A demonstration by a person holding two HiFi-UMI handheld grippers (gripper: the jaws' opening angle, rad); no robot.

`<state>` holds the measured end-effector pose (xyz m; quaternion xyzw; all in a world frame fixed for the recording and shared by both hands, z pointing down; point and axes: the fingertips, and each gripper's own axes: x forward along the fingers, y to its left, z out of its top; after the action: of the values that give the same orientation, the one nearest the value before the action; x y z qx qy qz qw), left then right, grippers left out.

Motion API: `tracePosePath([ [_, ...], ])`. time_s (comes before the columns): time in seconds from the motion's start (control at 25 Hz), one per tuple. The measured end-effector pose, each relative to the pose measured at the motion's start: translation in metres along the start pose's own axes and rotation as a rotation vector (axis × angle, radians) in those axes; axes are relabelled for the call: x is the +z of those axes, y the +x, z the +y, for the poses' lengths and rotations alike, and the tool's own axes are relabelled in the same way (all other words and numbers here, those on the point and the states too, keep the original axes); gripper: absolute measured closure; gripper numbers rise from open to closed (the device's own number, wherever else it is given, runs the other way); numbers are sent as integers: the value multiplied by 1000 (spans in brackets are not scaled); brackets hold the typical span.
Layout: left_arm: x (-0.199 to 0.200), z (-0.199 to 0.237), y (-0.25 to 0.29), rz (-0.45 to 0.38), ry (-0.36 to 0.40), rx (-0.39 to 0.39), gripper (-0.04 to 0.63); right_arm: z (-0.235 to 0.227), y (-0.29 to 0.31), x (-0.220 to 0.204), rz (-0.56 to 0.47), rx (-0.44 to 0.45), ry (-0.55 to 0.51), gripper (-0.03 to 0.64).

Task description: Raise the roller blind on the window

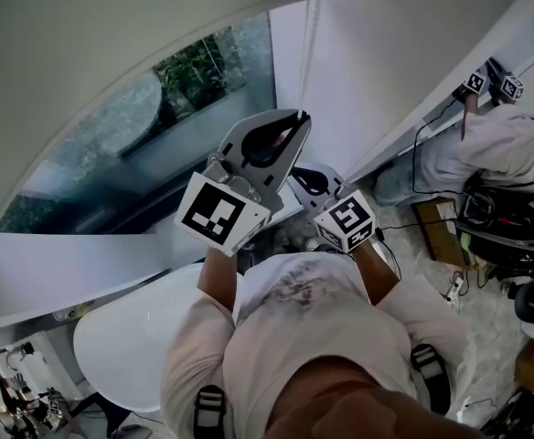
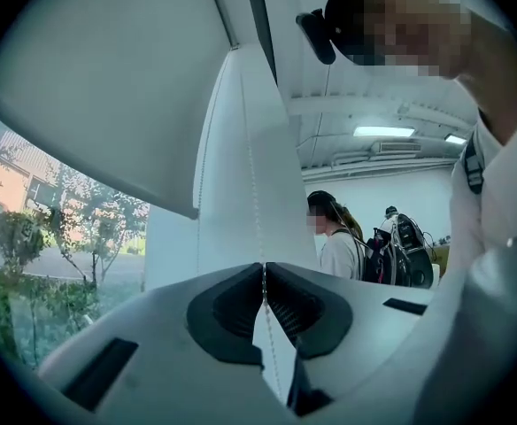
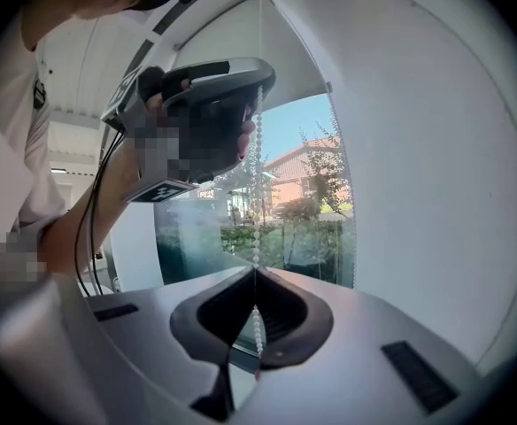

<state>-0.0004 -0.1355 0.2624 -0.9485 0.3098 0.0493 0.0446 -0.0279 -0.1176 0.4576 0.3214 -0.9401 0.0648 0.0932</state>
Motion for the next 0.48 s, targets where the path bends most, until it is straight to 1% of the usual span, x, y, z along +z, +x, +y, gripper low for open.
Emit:
tracePosePath([
  [0.12,-3,-1,-5,-12,-12,34,581,1,0,-4,1,0,-1,555],
  [0.2,-10,-4,-9,1,-31,36,583,1,2,-10,18,3,-5,555],
  [0.36,-31,-3,-12,35,-25,40,583,5,7,-28,70,10,-5,555],
  [0.48,-45,-3,-16,46,-46,48,584,6,11,-41,94,12,8,555],
])
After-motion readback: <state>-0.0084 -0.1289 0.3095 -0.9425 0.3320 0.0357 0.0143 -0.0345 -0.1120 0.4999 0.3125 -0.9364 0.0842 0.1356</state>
